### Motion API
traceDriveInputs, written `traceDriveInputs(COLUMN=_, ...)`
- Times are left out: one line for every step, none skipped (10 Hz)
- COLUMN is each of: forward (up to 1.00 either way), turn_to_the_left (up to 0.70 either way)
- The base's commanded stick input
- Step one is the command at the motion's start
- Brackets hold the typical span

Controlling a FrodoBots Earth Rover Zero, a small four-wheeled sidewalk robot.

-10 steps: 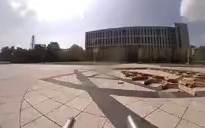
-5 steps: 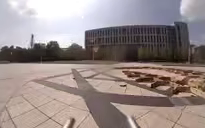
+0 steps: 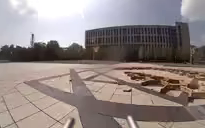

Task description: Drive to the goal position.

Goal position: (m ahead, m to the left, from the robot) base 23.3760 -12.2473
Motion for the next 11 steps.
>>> traceDriveInputs(forward=0.70, turn_to_the_left=0.05)
traceDriveInputs(forward=0.70, turn_to_the_left=0.05)
traceDriveInputs(forward=0.70, turn_to_the_left=0.05)
traceDriveInputs(forward=0.70, turn_to_the_left=0.05)
traceDriveInputs(forward=0.70, turn_to_the_left=0.05)
traceDriveInputs(forward=0.70, turn_to_the_left=0.05)
traceDriveInputs(forward=0.70, turn_to_the_left=0.05)
traceDriveInputs(forward=0.70, turn_to_the_left=0.05)
traceDriveInputs(forward=0.70, turn_to_the_left=0.05)
traceDriveInputs(forward=0.70, turn_to_the_left=0.05)
traceDriveInputs(forward=0.70, turn_to_the_left=0.05)
